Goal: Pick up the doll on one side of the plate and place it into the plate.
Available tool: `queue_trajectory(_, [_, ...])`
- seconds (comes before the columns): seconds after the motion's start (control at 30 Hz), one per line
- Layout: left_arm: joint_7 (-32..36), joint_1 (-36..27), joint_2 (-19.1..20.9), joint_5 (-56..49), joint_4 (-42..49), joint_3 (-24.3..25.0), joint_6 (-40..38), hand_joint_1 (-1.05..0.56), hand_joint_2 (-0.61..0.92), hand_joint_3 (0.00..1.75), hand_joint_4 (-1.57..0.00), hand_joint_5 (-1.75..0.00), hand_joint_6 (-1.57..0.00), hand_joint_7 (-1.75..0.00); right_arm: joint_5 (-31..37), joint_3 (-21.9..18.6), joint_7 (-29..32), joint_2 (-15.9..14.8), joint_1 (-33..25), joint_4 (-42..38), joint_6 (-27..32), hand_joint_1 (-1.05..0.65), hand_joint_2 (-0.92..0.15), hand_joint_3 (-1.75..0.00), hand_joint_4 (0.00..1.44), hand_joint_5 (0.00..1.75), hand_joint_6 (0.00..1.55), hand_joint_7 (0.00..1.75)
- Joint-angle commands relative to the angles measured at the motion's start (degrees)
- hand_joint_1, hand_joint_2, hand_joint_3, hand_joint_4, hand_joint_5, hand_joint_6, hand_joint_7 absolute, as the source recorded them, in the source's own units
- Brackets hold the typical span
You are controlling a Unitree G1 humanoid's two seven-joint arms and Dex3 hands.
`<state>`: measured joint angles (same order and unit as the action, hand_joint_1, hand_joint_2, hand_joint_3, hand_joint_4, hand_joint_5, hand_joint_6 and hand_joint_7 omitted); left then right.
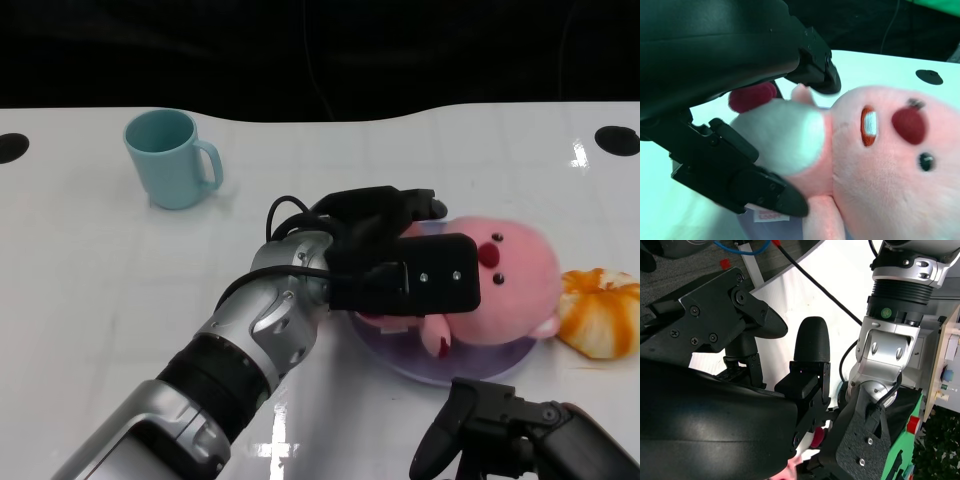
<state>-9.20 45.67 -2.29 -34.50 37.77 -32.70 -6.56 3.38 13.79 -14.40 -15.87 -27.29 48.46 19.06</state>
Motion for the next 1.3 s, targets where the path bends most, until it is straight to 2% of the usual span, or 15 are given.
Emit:
queue_trajectory(0.03, [2.38, -0.75, 1.16, -2.41, -1.89, -1.16, 1.17, -0.9, 0.92, 0.38, 0.0, -0.02, 0.0, 0.0, -0.36, -0.47, -0.23, -0.41, 0.09, -0.04, -0.79, -0.09, -0.52, -1.12, 0.68, 1.6, 0.62, 1.31])
queue_trajectory(0.3, [1.34, -1.8, 2.7, -4.64, -6.5, -1.42, 0.51, -1.0, 0.92, 0.46, 0.0, 0.0, 0.0, 0.0, -0.63, -1.25, -0.51, -0.57, 0.12, -0.87, -1.61, -0.1, -0.52, -1.13, 0.68, 1.61, 0.62, 1.32])
queue_trajectory(0.57, [-2.72, -6.65, 7.97, -3.24, -18.35, 0.13, 1.23, -1.02, 0.92, 0.46, 0.0, 0.0, 0.0, 0.0, -1.31, -2.24, -0.96, -0.7, 0.17, -0.87, -1.56, -0.1, -0.53, -1.12, 0.68, 1.62, 0.61, 1.32])
queue_trajectory(0.83, [-10.49, -13.9, 15.14, 1.92, -33.39, 4.94, 2.22, -0.98, 0.92, 0.42, -0.02, -0.01, -0.02, -0.01, -1.87, -3.28, -1.42, -0.72, 0.24, -1.23, -1.62, -0.1, -0.55, -1.09, 0.67, 1.63, 0.6, 1.33])
queue_trajectory(0.97, [-12.82, -17.5, 16.28, 6.11, -39.09, 8.27, 1.54, -0.94, 0.92, 0.4, -0.06, -0.04, -0.05, -0.03, -1.94, -3.4, -1.6, -0.75, 0.22, -1.3, -1.51, -0.1, -0.56, -1.07, 0.67, 1.62, 0.6, 1.33])
queue_trajectory(1.07, [-13.58, -20.45, 16.11, 9.91, -42.82, 11.0, 0.65, -0.85, 0.92, 0.35, -0.11, -0.08, -0.1, -0.06, -1.68, -3.36, -1.72, -0.9, 0.33, -1.36, -1.49, -0.1, -0.56, -1.06, 0.67, 1.62, 0.6, 1.33])
queue_trajectory(1.13, [-13.19, -23.33, 15.27, 14.35, -45.08, 13.68, 0.98, -0.75, 0.92, 0.3, -0.23, -0.18, -0.22, -0.12, -1.54, -3.28, -1.71, -0.85, 0.43, -1.54, -1.56, -0.1, -0.56, -1.06, 0.67, 1.62, 0.6, 1.32])
queue_trajectory(1.23, [-13.37, -26.98, 13.8, 21.75, -47.26, 17.42, 1.47, -0.64, 0.92, 0.25, -0.11, -0.77, -0.38, -0.13, -1.44, -3.24, -1.69, -0.79, 0.54, -1.8, -1.73, -0.11, -0.56, -1.05, 0.67, 1.61, 0.6, 1.32])
queue_trajectory(1.3, [-13.57, -28.7, 13.37, 25.26, -48.37, 19.13, 1.33, -0.59, 0.92, 0.25, -0.1, -0.95, -0.46, -0.15, -1.53, -3.31, -1.76, -0.81, 0.59, -1.91, -1.8, -0.11, -0.56, -1.06, 0.67, 1.61, 0.6, 1.32])
